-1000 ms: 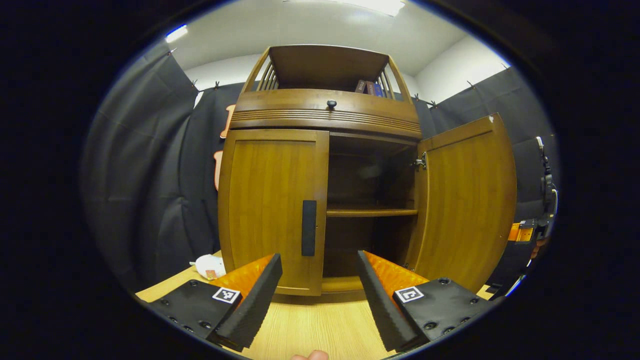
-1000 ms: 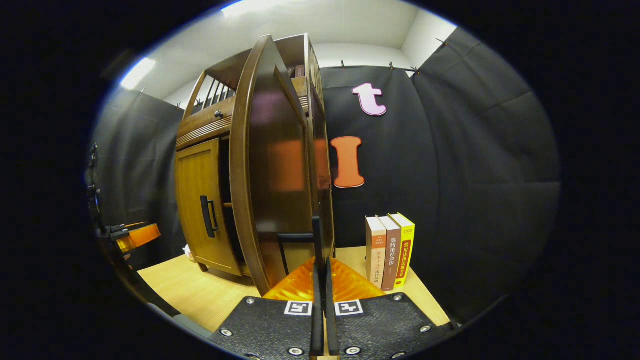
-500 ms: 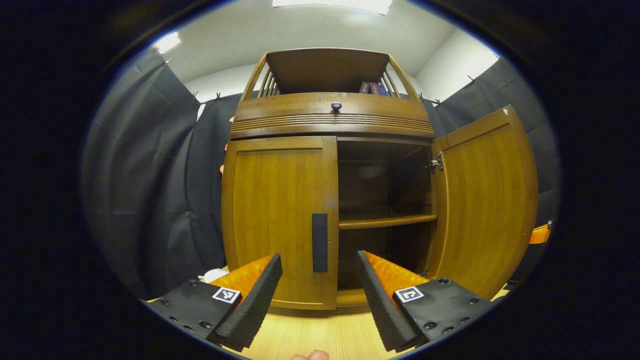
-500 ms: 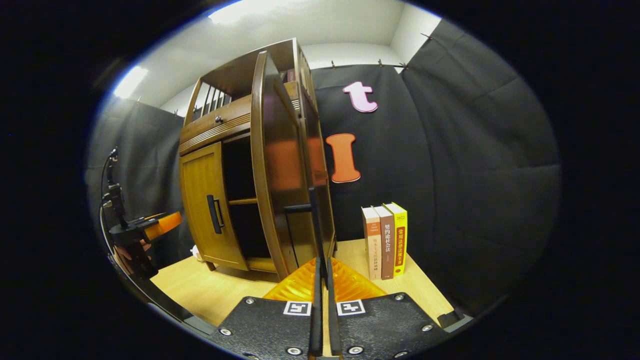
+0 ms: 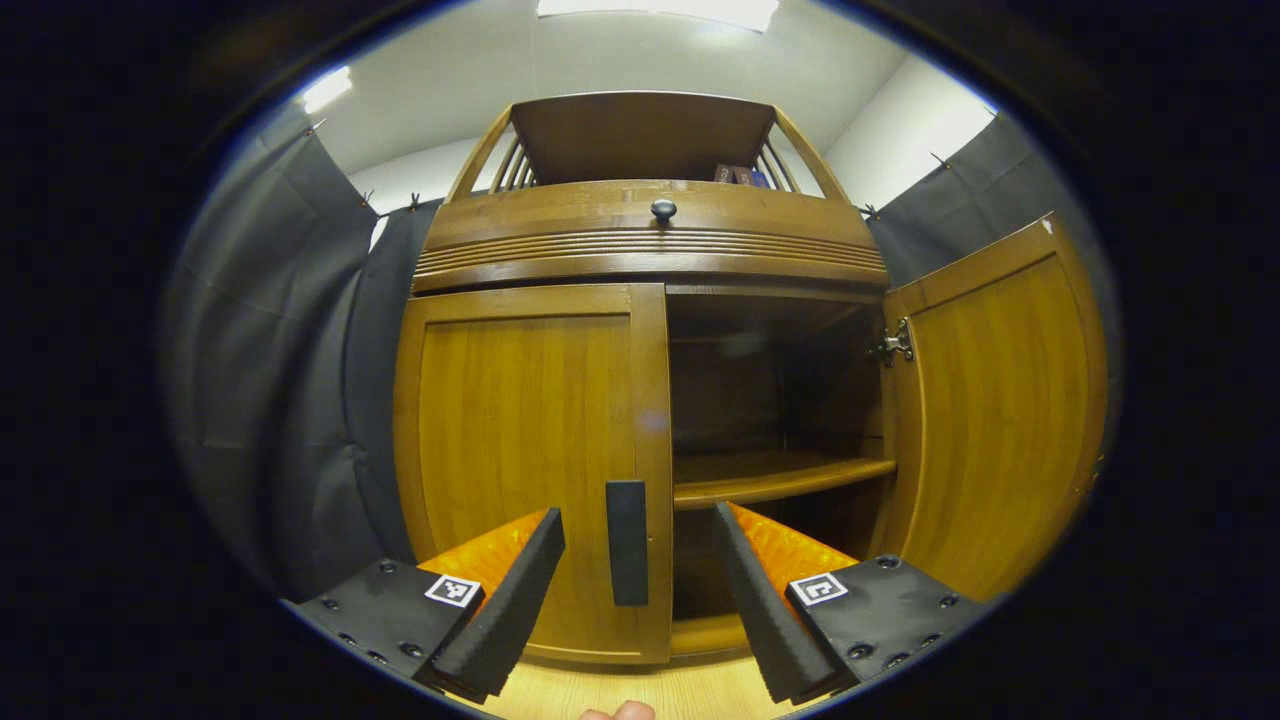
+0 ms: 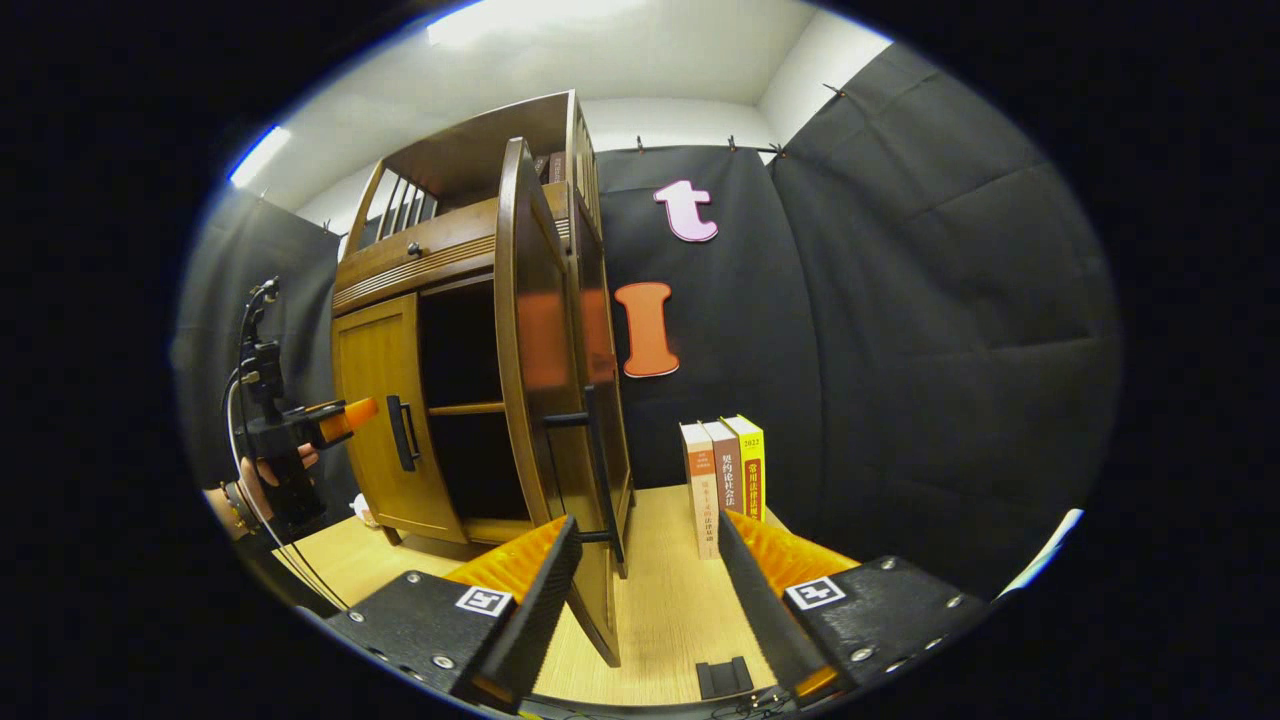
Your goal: Open the right door of the double-door shoe cabinet with the right hand, and open the left door with the left hand.
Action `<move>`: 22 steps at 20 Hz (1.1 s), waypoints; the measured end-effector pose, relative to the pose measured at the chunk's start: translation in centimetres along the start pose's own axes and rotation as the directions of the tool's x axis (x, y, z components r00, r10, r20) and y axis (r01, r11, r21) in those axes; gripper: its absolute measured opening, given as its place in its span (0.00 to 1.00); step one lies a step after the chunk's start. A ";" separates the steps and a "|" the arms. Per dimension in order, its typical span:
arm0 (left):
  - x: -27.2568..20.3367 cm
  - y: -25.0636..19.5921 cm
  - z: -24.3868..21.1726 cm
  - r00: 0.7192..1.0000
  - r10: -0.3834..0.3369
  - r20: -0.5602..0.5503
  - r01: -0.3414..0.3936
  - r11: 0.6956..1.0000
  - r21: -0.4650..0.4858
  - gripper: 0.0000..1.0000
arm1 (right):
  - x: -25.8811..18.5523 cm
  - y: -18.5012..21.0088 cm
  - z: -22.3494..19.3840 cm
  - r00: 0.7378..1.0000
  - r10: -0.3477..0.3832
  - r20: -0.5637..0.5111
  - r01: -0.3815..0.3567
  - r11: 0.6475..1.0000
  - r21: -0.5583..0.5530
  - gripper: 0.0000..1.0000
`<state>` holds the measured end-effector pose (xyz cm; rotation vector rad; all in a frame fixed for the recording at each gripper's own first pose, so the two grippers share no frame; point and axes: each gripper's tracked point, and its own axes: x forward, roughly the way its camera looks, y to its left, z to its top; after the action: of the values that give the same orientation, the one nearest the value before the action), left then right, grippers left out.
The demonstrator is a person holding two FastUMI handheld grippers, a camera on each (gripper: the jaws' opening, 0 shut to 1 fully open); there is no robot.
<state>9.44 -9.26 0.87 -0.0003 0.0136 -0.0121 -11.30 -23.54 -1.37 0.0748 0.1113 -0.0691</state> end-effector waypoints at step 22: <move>8.4 2.1 -7.8 0.992 -0.030 -0.123 0.026 0.999 -0.037 0.81 | 1.1 0.0 0.4 0.997 -0.078 0.018 0.077 0.996 0.035 0.99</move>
<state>17.79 -7.30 -7.08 -0.0350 0.1377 -0.0401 -10.18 -23.59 -1.13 0.1041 0.0940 -0.1493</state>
